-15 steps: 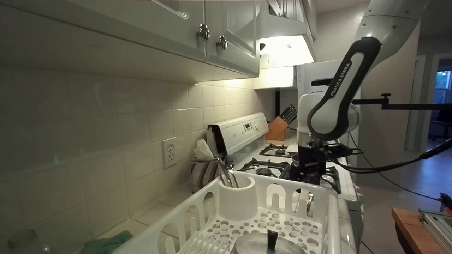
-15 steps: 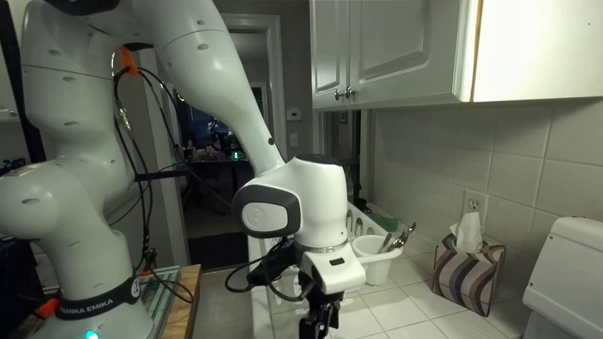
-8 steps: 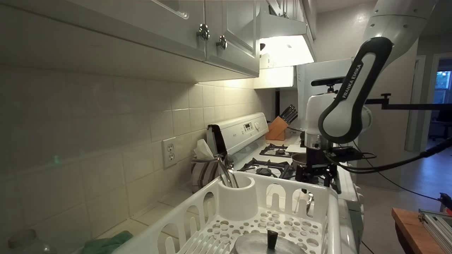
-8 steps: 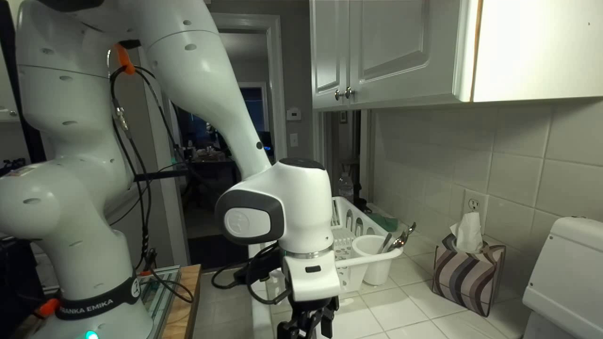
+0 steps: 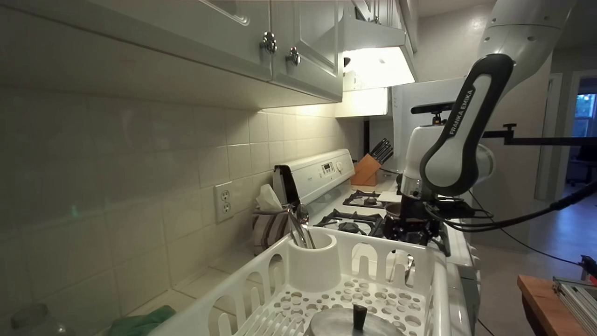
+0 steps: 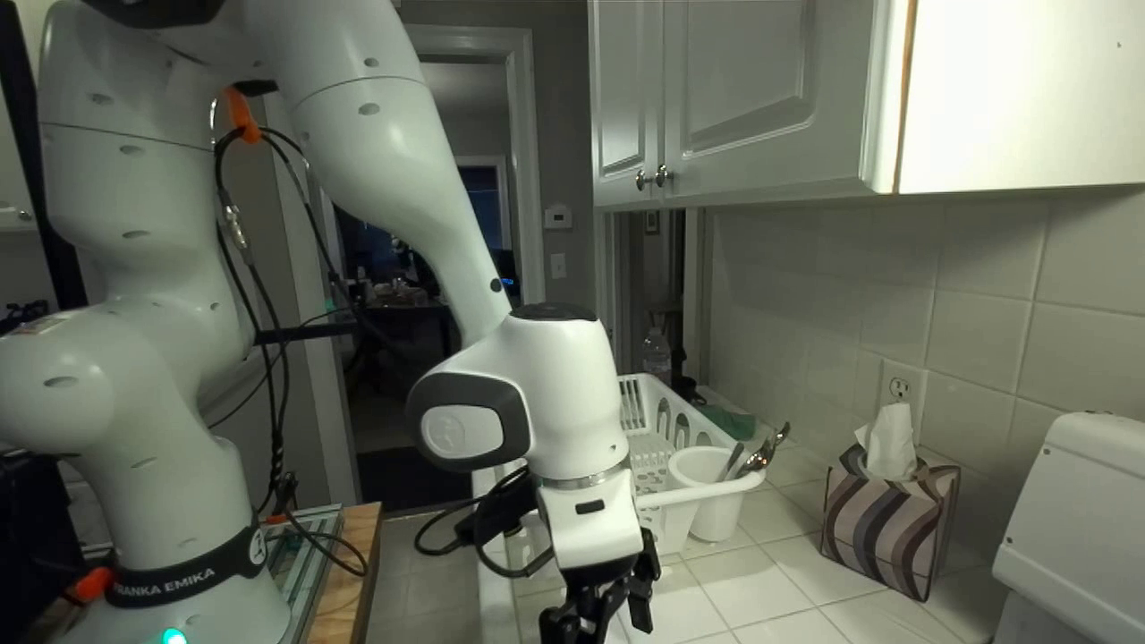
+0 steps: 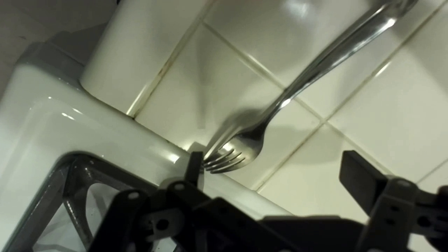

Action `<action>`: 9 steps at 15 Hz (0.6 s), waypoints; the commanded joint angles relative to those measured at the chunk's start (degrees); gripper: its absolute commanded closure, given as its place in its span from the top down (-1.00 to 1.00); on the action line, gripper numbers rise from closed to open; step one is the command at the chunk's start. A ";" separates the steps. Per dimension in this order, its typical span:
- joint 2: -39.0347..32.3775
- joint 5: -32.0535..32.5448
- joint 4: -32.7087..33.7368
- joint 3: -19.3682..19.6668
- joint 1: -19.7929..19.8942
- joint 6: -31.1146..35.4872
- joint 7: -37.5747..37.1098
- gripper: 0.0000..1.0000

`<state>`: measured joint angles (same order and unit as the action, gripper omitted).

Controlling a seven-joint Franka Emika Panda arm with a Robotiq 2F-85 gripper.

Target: Put the fork in the dish rack

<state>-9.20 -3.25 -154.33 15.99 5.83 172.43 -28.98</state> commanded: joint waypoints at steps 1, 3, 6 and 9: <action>-0.11 -6.48 -0.17 -2.79 1.08 -0.06 2.64 1.00; -1.09 -8.16 -0.21 -4.88 3.13 1.56 4.41 1.00; -1.95 -11.81 -0.19 -9.02 7.05 3.61 9.13 1.00; -3.27 -15.75 0.39 -16.03 13.70 6.56 14.84 1.00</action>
<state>-11.15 -14.14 -154.31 6.53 13.53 176.09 -20.02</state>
